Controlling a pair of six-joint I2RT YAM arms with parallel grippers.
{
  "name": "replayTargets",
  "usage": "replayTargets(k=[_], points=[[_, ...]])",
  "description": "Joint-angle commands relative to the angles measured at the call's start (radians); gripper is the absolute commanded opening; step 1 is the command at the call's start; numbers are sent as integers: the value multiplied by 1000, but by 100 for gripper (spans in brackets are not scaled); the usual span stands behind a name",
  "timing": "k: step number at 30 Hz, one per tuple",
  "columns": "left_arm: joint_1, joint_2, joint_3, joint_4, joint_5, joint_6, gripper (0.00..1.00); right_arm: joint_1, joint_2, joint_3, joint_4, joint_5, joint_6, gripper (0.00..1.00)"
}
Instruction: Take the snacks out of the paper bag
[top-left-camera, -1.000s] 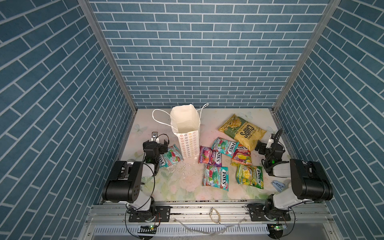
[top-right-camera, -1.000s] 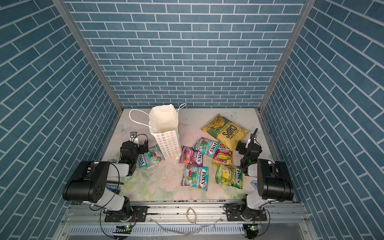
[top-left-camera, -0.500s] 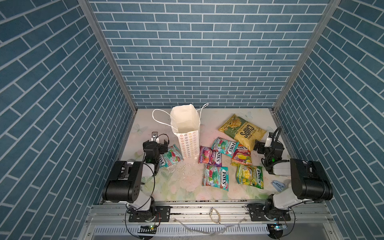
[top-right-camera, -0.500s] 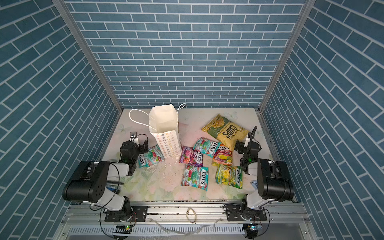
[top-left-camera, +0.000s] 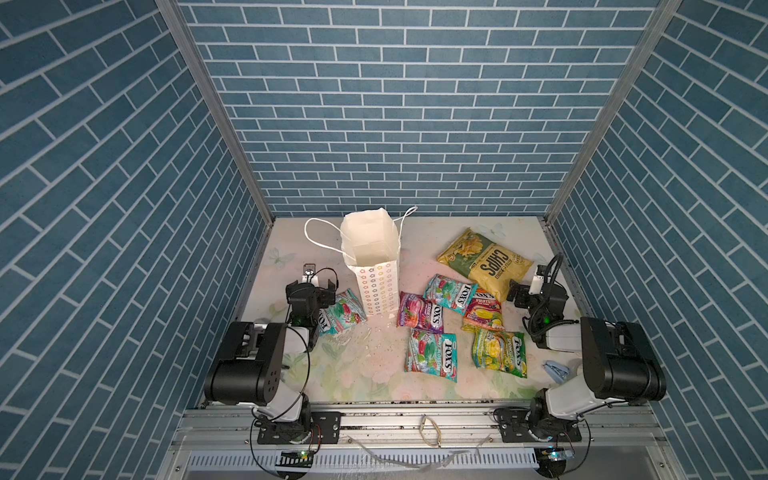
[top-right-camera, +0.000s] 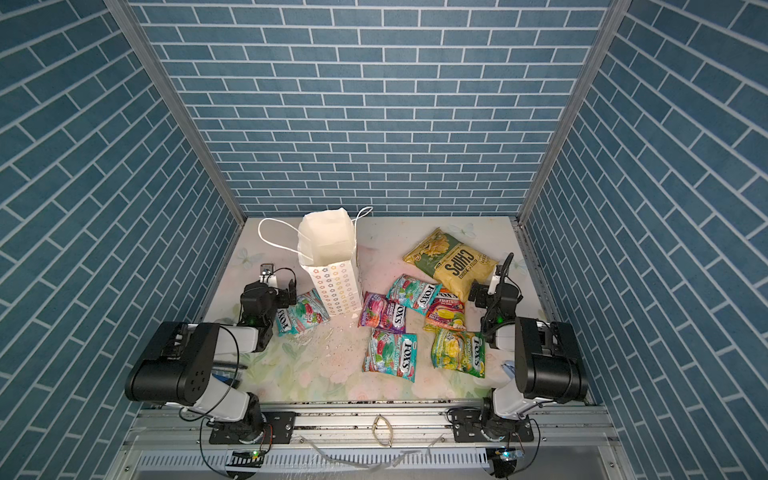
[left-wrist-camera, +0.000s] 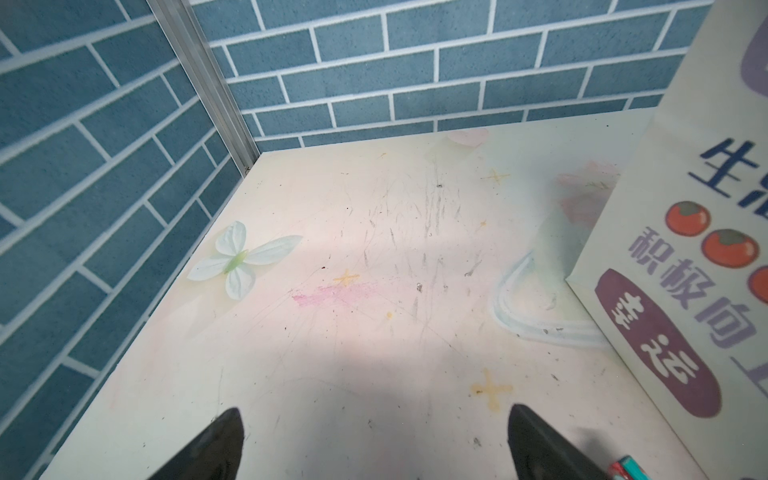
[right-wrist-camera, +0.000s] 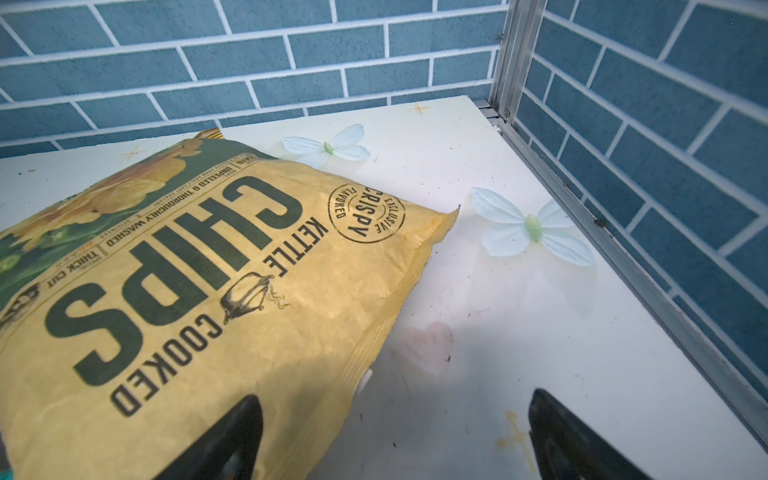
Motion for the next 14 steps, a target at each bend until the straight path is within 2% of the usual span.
replayTargets(k=[1, 14], points=[[1, -2, 9, 1, 2, 4, 100, 5, 6, 14, 0, -7, -43, 99], [1, -3, 9, 1, 3, 4, 100, 4, 8, 17, -3, -14, -42, 99]])
